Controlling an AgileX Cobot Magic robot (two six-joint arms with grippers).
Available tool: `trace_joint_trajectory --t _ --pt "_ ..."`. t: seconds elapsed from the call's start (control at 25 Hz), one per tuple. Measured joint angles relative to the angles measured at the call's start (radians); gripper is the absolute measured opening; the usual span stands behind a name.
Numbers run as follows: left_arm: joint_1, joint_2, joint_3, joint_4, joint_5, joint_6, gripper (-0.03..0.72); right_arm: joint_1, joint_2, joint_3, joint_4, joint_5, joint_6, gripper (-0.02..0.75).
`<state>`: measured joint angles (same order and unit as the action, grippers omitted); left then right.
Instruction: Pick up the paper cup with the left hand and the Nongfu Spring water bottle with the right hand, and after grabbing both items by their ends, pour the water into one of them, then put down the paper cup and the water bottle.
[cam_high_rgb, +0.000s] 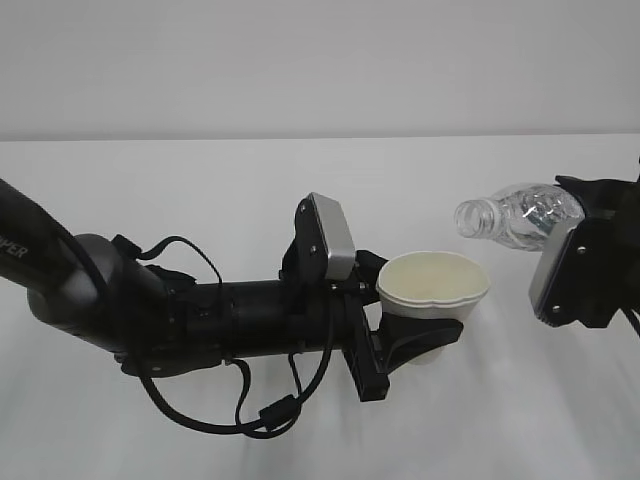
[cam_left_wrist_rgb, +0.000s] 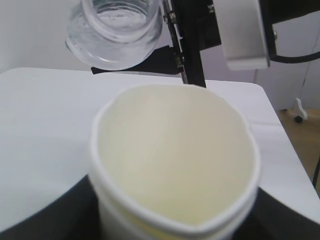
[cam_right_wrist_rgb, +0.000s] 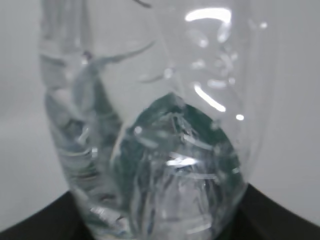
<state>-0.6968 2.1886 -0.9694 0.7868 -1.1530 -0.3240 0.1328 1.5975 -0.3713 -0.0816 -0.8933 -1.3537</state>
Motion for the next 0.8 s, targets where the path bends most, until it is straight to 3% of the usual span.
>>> trace_joint_trajectory --t 0.8 --pt "0.0 0.0 0.0 -0.008 0.0 0.0 0.429 0.004 -0.063 -0.008 -0.038 0.07 -0.053 0.403"
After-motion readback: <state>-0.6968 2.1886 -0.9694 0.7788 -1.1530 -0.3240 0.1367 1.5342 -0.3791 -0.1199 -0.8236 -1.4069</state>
